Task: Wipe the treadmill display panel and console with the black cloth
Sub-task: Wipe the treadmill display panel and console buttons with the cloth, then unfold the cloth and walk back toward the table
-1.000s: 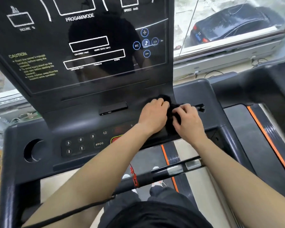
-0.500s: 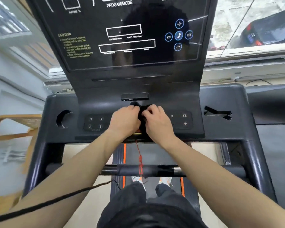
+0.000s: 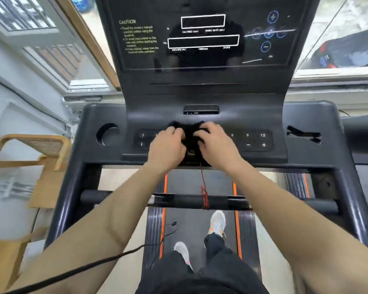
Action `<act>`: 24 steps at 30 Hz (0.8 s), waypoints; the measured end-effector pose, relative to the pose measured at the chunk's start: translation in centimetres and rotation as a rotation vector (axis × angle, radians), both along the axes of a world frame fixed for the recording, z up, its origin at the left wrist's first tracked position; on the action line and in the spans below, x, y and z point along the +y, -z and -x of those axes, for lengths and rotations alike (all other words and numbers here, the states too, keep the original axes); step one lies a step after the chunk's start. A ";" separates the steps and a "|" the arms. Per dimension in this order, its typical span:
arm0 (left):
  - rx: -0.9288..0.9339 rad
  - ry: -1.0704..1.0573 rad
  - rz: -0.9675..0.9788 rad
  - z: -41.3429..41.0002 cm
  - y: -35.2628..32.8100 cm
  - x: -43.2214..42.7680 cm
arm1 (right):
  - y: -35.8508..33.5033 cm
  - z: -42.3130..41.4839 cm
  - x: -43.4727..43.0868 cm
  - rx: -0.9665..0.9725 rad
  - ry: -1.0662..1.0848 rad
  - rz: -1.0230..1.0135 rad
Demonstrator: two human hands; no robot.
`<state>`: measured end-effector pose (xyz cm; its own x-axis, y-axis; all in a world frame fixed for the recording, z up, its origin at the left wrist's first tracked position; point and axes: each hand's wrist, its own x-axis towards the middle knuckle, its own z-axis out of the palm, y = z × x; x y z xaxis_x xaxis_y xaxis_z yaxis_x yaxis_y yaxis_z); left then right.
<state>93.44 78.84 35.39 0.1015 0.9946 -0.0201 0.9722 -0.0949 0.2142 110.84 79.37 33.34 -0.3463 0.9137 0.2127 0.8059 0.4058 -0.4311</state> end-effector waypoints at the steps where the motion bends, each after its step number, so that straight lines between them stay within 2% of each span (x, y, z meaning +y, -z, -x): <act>1: -0.051 0.101 -0.013 -2.1 0.2 0.1 | 0.0 -2.8 -0.4 -0.001 0.126 -0.002; 4: -0.157 0.306 -0.002 -7.5 0.1 -0.7 | -0.1 -8.2 -2.9 0.022 0.411 0.041; 7: -0.250 0.335 0.025 -9.2 -0.6 -3.4 | -1.3 -7.0 -6.1 0.098 0.488 0.177; 10: -0.547 0.145 0.195 -6.3 -1.1 -6.9 | -3.0 -3.3 -9.3 0.392 0.436 0.456; 13: -0.787 -0.078 0.312 -1.6 -1.6 -8.7 | -3.8 0.0 -12.2 0.732 0.434 0.552; 16: -0.937 -0.140 0.364 2.9 -3.0 -10.4 | -5.4 2.7 -14.0 0.944 0.442 0.610; 19: -1.239 -0.306 0.464 5.3 -4.9 -13.7 | -7.1 4.2 -15.1 1.124 0.397 0.792; 21: -1.302 -0.364 0.506 6.4 -5.8 -15.7 | -7.9 5.0 -15.5 1.190 0.350 0.902; 24: -1.198 -0.357 0.493 7.8 -6.2 -18.4 | -8.9 6.4 -15.8 1.181 0.271 0.940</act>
<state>85.60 60.45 41.59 0.0471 0.8850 -0.4633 0.1184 0.4556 0.8823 104.39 63.57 42.22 -0.2060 0.8767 -0.4347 -0.1675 -0.4692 -0.8670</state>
